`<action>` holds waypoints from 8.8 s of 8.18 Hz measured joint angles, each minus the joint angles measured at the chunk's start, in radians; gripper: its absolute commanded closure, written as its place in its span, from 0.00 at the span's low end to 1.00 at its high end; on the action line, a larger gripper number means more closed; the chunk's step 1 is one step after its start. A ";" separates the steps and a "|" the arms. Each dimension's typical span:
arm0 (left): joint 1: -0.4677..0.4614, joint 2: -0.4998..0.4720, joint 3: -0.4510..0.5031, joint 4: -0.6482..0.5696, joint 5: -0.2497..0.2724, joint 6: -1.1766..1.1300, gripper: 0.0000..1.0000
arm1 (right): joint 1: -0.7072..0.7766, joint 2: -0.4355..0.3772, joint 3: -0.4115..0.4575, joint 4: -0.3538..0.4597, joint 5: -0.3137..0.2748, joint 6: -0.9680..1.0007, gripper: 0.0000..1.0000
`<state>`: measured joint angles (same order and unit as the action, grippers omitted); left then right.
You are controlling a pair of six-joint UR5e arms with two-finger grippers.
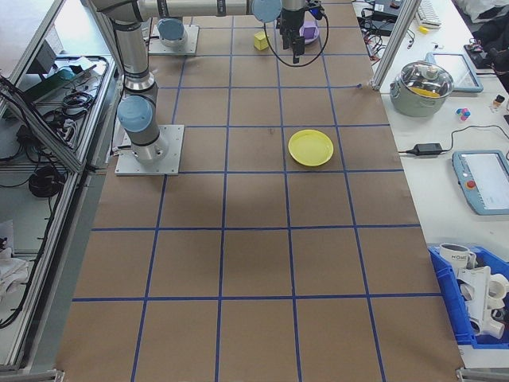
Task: Sort blocks by color into plates
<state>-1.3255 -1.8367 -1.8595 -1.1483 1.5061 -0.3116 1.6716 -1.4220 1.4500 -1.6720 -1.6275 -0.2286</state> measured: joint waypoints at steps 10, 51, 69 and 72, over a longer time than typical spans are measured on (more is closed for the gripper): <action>0.009 -0.052 -0.077 -0.006 -0.084 0.036 0.04 | -0.001 0.000 0.000 0.000 -0.001 0.000 0.00; -0.781 -0.336 0.337 0.225 -0.159 -0.375 0.00 | -0.002 -0.002 0.001 -0.001 -0.009 -0.005 0.00; -0.337 0.208 0.519 -0.568 0.124 0.335 0.00 | -0.014 0.032 0.351 -0.221 0.164 0.006 0.00; -0.277 0.252 0.578 -0.586 0.065 0.345 0.00 | -0.013 0.118 0.388 -0.264 0.170 0.009 0.00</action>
<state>-1.6022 -1.5847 -1.2814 -1.7345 1.5709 0.0338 1.6582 -1.3037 1.8384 -1.9362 -1.4577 -0.2197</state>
